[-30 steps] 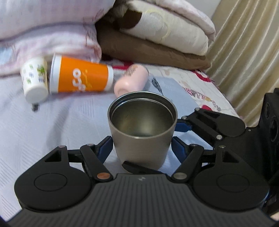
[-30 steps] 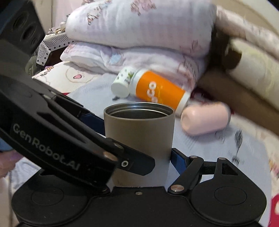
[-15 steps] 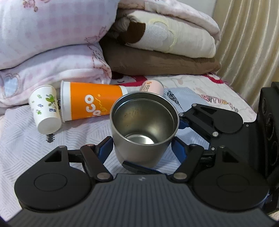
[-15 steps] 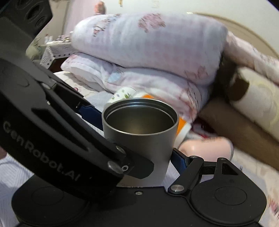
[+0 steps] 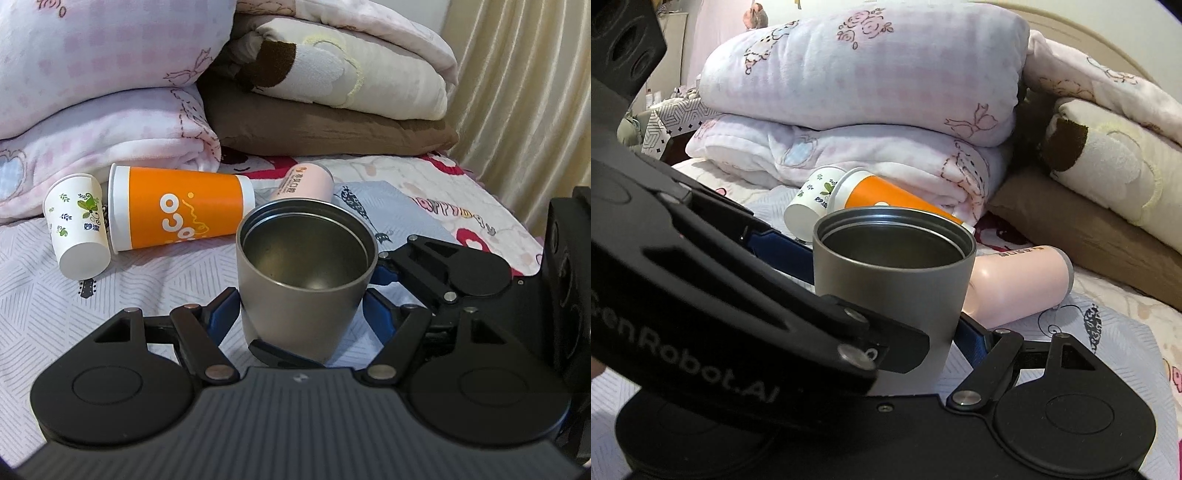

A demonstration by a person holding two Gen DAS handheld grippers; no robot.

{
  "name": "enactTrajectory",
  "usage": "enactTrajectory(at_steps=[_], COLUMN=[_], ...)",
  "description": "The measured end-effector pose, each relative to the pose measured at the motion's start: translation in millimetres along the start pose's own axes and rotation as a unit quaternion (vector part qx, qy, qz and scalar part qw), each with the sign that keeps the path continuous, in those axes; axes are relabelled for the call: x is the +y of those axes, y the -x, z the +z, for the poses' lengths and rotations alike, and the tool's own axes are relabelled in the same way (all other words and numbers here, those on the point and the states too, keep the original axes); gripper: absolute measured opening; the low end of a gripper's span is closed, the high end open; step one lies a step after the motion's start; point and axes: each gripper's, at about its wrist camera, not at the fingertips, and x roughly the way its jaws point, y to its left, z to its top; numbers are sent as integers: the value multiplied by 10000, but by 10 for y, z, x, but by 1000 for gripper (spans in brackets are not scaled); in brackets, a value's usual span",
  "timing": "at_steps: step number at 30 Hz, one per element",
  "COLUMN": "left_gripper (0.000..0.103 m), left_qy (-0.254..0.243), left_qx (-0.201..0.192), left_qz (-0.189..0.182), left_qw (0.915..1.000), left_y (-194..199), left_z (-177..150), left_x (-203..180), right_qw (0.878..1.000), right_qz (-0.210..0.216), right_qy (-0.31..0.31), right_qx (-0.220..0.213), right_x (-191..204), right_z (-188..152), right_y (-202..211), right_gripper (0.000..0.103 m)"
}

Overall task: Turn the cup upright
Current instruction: 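Rotate the tumbler with both grippers until its rim faces up, then lower the upright tumbler onto the blanket and open both grippers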

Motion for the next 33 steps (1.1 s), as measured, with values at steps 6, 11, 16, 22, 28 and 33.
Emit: enactTrajectory(at_steps=[6,11,16,22,28,33], left_gripper=[73,74,78,78,78,91], left_qy=[-59,-68,312,800,574,610], left_qx=[-33,-11,79,404,442,484], left_qz=[-36,-85,-161,-41,615,881], left_qw=[10000,9999,9994,9960,9955,9931], left_y=[63,110,83,276,732,1249], left_z=[-22,-44,-88,-72,-24,85], left_x=[-26,-43,19,-16,-205,-403], right_qw=[9999,9997,9988,9968,9910,9824], right_qz=[-39,25,46,-130,-276,-330], right_qy=[-68,-226,-341,-420,-982,-1690], right_qx=[70,134,339,670,865,725], right_x=[7,-38,-57,-38,-75,-91], right_z=[10,-18,-36,51,71,47], right_y=[5,28,44,269,672,1168], right_gripper=[82,83,83,83,83,83])
